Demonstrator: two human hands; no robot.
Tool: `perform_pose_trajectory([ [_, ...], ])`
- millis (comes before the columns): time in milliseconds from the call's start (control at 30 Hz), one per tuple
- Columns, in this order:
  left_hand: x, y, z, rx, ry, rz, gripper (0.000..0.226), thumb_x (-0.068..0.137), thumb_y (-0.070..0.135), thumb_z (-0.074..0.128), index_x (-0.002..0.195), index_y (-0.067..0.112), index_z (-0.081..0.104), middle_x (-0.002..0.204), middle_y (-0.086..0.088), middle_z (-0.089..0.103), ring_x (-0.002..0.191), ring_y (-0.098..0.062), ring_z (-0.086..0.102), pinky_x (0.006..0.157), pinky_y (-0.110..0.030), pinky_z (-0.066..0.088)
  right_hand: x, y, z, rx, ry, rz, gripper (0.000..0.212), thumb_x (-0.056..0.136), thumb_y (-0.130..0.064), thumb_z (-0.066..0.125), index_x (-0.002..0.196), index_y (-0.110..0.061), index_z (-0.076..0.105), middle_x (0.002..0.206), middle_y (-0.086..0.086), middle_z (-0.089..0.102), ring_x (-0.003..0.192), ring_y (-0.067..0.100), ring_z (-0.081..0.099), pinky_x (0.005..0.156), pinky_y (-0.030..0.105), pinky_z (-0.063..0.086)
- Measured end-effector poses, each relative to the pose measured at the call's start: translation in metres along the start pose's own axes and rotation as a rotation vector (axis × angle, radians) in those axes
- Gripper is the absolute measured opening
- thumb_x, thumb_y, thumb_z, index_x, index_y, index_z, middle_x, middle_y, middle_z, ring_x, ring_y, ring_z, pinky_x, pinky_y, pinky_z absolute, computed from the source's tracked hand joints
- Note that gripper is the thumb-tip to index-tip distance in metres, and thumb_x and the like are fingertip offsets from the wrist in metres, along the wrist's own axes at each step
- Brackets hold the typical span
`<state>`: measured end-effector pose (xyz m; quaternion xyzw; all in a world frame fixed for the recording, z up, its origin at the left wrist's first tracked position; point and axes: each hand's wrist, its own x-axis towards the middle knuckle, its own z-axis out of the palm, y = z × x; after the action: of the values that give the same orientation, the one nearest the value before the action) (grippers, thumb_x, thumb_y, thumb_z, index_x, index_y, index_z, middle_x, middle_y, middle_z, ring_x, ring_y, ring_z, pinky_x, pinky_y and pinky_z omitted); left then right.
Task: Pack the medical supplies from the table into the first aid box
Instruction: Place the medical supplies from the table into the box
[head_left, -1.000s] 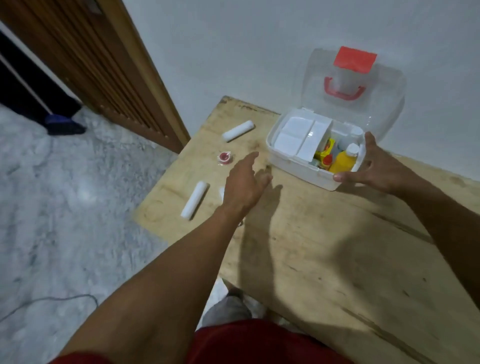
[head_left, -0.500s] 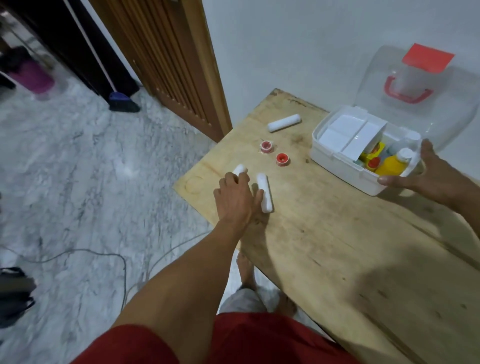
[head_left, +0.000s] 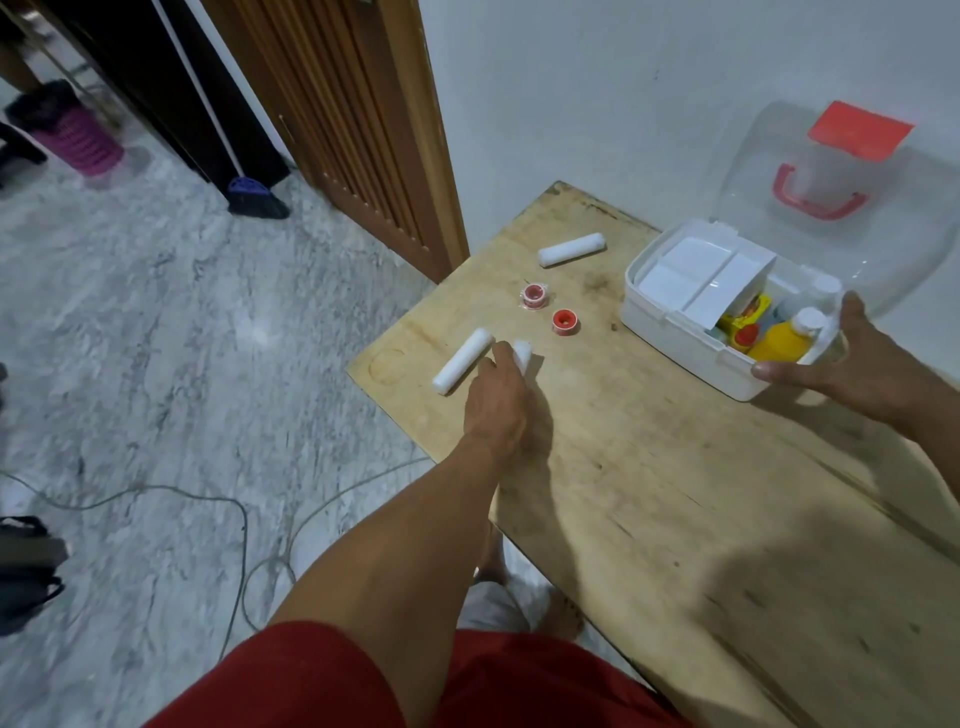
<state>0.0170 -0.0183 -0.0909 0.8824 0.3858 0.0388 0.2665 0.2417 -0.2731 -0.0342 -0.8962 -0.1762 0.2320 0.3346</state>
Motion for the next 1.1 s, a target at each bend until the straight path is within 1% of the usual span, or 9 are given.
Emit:
perform_pose_trajectory([
  [100,0.004,-0.003,-0.009,0.043,0.069,-0.005,0.034,0.091,0.002,0.045,0.126,0.001,0.043,0.115,-0.02,0.051,0.091,-0.037,0.059,0.064,-0.036,0.037,0.0,-0.002,-0.001,-0.008,-0.002,-0.008,0.114,0.052,-0.05,0.091,0.14,-0.02,0.025,0.128,-0.01,0.039,0.118,0.018,0.044,0.096,0.04,0.042],
  [333,0.032,-0.042,-0.036,0.291,0.103,-0.004,0.032,0.101,0.02,0.045,0.127,0.003,0.045,0.116,-0.022,0.05,0.098,-0.039,0.052,0.07,-0.04,0.037,-0.004,-0.005,-0.001,0.021,0.006,-0.011,0.098,0.067,-0.03,0.086,0.141,-0.015,0.023,0.127,-0.008,0.038,0.115,0.016,0.04,0.092,0.035,0.038],
  [400,0.039,-0.048,-0.038,0.301,0.092,-0.013,0.039,0.102,0.031,0.045,0.127,0.001,0.045,0.118,-0.022,0.047,0.101,-0.039,0.05,0.07,-0.038,0.035,-0.003,-0.004,-0.001,0.022,0.003,0.0,0.104,0.064,-0.041,0.086,0.142,-0.017,0.022,0.128,-0.008,0.039,0.115,0.016,0.04,0.093,0.035,0.038],
  [500,0.046,-0.048,-0.032,0.335,0.007,-0.009,0.04,0.101,0.03,0.048,0.128,0.0,0.043,0.121,-0.022,0.044,0.107,-0.041,0.048,0.07,-0.04,0.037,-0.003,-0.005,-0.002,-0.02,-0.025,0.051,0.132,0.041,-0.07,0.081,0.146,-0.027,0.014,0.145,-0.007,0.038,0.13,0.021,0.041,0.103,0.044,0.041],
  [600,0.049,-0.049,-0.027,0.336,-0.074,-0.046,0.041,0.098,0.024,0.051,0.13,0.001,0.041,0.125,-0.021,0.043,0.112,-0.04,0.047,0.083,-0.047,0.044,0.001,0.003,-0.003,-0.043,-0.054,0.066,0.142,0.033,-0.078,0.08,0.147,-0.033,0.009,0.154,-0.006,0.032,0.137,0.024,0.038,0.107,0.048,0.041],
  [700,0.053,-0.049,-0.025,0.279,-0.028,-0.044,0.03,0.098,0.015,0.051,0.123,-0.001,0.043,0.121,-0.022,0.048,0.109,-0.04,0.05,0.083,-0.048,0.044,0.003,0.004,-0.003,-0.04,-0.047,0.044,0.133,0.039,-0.077,0.081,0.145,-0.037,0.011,0.152,-0.007,0.034,0.134,0.024,0.041,0.105,0.047,0.043],
  [800,0.052,-0.033,-0.03,-0.004,-0.004,-0.011,0.022,0.099,0.01,0.046,0.116,-0.003,0.043,0.111,-0.022,0.056,0.098,-0.04,0.057,0.073,-0.041,0.041,0.002,0.002,0.0,0.013,-0.042,0.002,0.115,0.051,-0.059,0.083,0.143,-0.036,0.017,0.14,-0.012,0.04,0.122,0.018,0.045,0.097,0.037,0.043],
  [967,0.043,0.028,-0.041,-0.326,-0.151,-0.015,0.036,0.091,0.016,0.055,0.122,0.003,0.043,0.102,-0.009,0.055,0.086,-0.025,0.054,0.06,-0.031,0.039,-0.001,0.004,0.001,0.07,-0.011,0.003,0.127,0.05,-0.056,0.088,0.148,-0.034,0.011,0.149,-0.011,0.037,0.133,0.016,0.04,0.102,0.033,0.039],
  [1100,0.044,0.088,-0.052,-0.708,-0.305,-0.055,0.018,0.077,0.018,0.057,0.091,0.008,0.057,0.08,-0.008,0.058,0.073,-0.024,0.054,0.066,-0.035,0.044,-0.008,-0.003,-0.004,0.115,0.023,-0.003,0.119,0.069,-0.027,0.087,0.154,-0.02,0.005,0.128,-0.019,0.028,0.12,-0.002,0.027,0.09,0.007,0.024],
])
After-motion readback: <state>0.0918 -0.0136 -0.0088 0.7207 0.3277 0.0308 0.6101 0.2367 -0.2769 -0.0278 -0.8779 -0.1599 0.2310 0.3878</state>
